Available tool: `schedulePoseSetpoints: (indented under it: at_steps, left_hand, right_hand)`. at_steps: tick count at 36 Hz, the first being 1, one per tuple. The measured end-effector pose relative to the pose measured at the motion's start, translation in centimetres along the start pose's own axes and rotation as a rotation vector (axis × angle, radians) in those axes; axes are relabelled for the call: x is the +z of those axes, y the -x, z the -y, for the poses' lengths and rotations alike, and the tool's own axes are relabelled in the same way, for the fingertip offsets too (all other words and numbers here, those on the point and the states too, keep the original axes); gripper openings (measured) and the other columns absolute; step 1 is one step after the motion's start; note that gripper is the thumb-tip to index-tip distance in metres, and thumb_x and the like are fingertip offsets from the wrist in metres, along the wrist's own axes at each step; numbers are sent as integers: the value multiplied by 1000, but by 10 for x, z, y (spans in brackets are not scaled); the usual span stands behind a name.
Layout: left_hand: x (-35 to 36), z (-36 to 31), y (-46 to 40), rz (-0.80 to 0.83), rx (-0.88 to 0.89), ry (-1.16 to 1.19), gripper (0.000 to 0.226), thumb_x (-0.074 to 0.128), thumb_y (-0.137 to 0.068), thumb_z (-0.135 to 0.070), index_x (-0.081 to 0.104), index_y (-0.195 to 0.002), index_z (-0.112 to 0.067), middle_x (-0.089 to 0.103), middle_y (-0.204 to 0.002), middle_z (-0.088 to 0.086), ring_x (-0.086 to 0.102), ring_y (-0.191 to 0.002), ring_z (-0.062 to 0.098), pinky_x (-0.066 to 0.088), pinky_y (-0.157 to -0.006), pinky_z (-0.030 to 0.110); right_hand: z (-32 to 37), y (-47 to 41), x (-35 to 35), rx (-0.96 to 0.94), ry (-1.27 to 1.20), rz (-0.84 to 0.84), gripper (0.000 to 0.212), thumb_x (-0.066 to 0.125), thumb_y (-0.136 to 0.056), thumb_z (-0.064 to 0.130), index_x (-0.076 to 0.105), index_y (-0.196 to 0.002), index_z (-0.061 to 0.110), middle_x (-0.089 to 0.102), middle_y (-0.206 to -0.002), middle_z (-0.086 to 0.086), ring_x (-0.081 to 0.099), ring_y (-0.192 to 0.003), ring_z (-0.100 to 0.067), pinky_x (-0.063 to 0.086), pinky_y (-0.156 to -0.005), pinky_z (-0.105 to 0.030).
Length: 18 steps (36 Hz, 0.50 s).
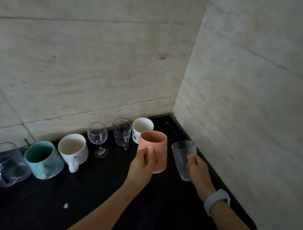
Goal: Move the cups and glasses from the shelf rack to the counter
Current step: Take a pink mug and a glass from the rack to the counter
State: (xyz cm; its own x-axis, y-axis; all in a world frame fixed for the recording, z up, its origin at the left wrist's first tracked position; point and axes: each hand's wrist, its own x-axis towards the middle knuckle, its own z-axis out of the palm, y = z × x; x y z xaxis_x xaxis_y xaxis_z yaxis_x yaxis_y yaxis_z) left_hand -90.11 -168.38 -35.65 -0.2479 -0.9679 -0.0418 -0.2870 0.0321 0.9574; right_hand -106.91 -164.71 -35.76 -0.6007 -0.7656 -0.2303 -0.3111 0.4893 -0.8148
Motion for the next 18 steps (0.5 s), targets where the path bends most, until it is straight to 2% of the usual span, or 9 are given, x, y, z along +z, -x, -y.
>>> schedulePoseSetpoints:
  at_steps: [2, 3, 5, 6, 9, 12, 15, 18]
  left_hand:
    - [20, 6, -16, -7, -5, 8, 40, 35, -96, -40, 54, -94, -5, 56, -78, -1, 54, -70, 10, 41, -54, 12]
    - [30, 10, -23, -14, -8, 11, 41, 35, -96, -40, 54, -93, -4, 57, -78, 2, 54, -69, 11, 42, -56, 17]
    - [47, 18, -36, -30, -23, 13, 43, 35, -96, -40, 53, -92, -2, 58, -78, 9, 53, -66, 11, 41, -57, 22]
    - [55, 22, -41, -38, -30, 15, 42, 35, -96, -40, 53, -92, -1, 57, -77, 9, 52, -65, 11, 40, -56, 21]
    - [71, 36, -52, -48, -45, 41, 38, 38, -96, -38, 53, -91, -3, 57, -75, 6, 51, -63, 9, 39, -52, 16]
    - [78, 50, -57, -68, -90, 52, 34, 41, -95, -38, 54, -92, -7, 57, -75, 0, 51, -60, -1, 41, -53, 16]
    - [80, 61, -55, -83, -111, 45, 32, 42, -95, -38, 54, -90, -9, 57, -74, -2, 50, -58, -3, 43, -54, 18]
    - [81, 66, -53, -86, -113, 44, 30, 44, -94, -37, 53, -89, -8, 58, -74, 4, 49, -59, 1, 41, -54, 21]
  right_hand:
    - [-8, -26, 0, 20, -61, 40, 34, 37, -97, 27, 49, -71, 8, 50, -82, -12, 52, -84, -29, 37, -70, -35]
    - [-13, -40, 0, 22, -80, 55, 35, 38, -97, 26, 52, -76, 1, 52, -86, -17, 53, -86, -33, 39, -69, -37]
    - [-24, -64, 1, 25, -121, 68, 39, 39, -97, 23, 52, -93, -14, 54, -101, -30, 54, -96, -43, 45, -79, -47]
    - [-30, -75, 2, 28, -137, 80, 40, 40, -96, 23, 51, -95, -15, 55, -103, -31, 55, -98, -43, 45, -83, -48]
    - [-45, -100, 7, 7, -144, 108, 29, 42, -95, 26, 50, -77, 5, 53, -87, -15, 52, -83, -26, 41, -73, -37]
    - [-56, -119, 16, -23, -177, 148, 29, 43, -95, 23, 45, -67, 15, 47, -78, -6, 46, -79, -21, 42, -80, -41]
    - [-58, -133, 28, -41, -182, 195, 24, 43, -94, 23, 51, -72, 20, 53, -93, -8, 51, -85, -18, 43, -87, -39]
    - [-52, -146, 42, -72, -161, 198, 25, 44, -94, 26, 52, -70, 24, 55, -98, -9, 51, -82, -14, 42, -82, -33]
